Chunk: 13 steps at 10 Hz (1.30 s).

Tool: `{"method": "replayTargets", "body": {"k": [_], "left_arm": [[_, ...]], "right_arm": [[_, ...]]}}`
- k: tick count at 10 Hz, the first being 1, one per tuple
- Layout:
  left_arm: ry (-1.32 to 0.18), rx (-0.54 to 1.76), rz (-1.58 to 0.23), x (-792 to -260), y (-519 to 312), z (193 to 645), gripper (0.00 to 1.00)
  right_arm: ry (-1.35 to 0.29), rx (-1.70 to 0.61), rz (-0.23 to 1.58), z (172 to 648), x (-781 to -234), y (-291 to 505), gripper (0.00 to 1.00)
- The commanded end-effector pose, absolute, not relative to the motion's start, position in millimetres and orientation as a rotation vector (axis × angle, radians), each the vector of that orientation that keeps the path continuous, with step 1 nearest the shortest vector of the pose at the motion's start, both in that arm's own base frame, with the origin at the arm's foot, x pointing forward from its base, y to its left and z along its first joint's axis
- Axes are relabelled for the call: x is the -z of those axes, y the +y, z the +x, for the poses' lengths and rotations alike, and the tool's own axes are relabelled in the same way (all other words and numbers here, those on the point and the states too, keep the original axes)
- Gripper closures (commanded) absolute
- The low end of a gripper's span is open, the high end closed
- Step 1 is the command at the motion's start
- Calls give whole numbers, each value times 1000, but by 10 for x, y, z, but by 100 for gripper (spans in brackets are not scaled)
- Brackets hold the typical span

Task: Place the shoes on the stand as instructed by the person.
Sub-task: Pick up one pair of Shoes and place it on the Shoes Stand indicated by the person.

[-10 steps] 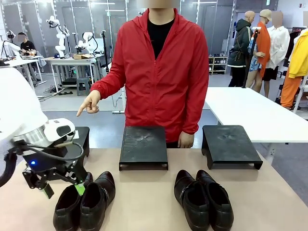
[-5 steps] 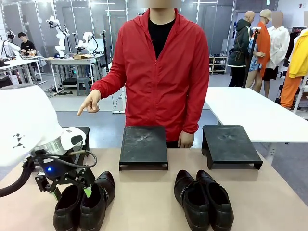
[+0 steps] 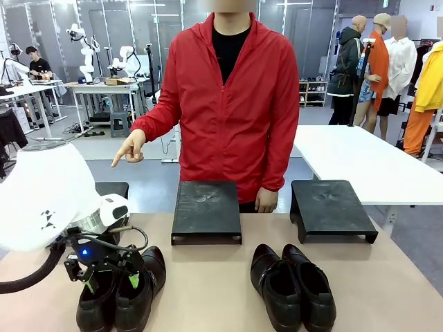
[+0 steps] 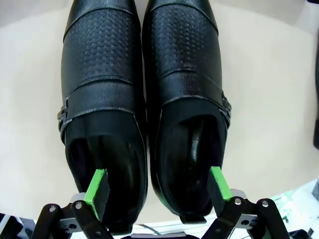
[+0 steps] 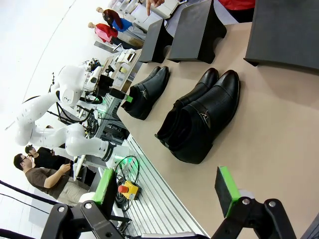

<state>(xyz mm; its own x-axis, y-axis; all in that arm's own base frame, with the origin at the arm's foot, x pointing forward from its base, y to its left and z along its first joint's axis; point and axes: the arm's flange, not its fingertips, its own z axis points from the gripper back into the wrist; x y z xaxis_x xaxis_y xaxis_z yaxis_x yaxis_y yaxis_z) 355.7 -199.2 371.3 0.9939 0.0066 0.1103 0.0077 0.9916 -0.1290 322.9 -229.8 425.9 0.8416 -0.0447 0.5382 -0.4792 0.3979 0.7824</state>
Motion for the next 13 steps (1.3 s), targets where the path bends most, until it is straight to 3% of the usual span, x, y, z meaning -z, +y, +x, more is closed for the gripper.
{"method": "replayTargets", "body": {"k": [1,3,4,6,7,8,9,10,13], "left_arm": [[-152,-20,-100,-3453,-1912,3360,0],[-133,-17,-101,-3390,-1887,3363,0],[-124,-9,-91,-3348,-1881,3371,22],[-119,5,-76,-3316,-1888,3357,82],[-114,9,-73,-3302,-1888,3351,100],[-111,11,-72,-3303,-1893,3354,100],[-113,12,-72,-3312,-1890,3353,87],[-117,12,-73,-3334,-1898,3360,97],[-140,1,-72,-3454,-1884,3403,100]], "right_arm": [[-543,-296,1151,3239,-4280,-2300,0],[-543,-296,1151,3239,-4280,-2300,0],[-543,-296,1151,3239,-4280,-2300,0],[-543,-296,1151,3239,-4280,-2300,0],[-543,-296,1151,3239,-4280,-2300,0],[-543,-296,1151,3239,-4280,-2300,0],[-543,-296,1151,3239,-4280,-2300,0],[-543,-296,1151,3239,-4280,-2300,0],[-543,-296,1151,3239,-4280,-2300,0]]}}
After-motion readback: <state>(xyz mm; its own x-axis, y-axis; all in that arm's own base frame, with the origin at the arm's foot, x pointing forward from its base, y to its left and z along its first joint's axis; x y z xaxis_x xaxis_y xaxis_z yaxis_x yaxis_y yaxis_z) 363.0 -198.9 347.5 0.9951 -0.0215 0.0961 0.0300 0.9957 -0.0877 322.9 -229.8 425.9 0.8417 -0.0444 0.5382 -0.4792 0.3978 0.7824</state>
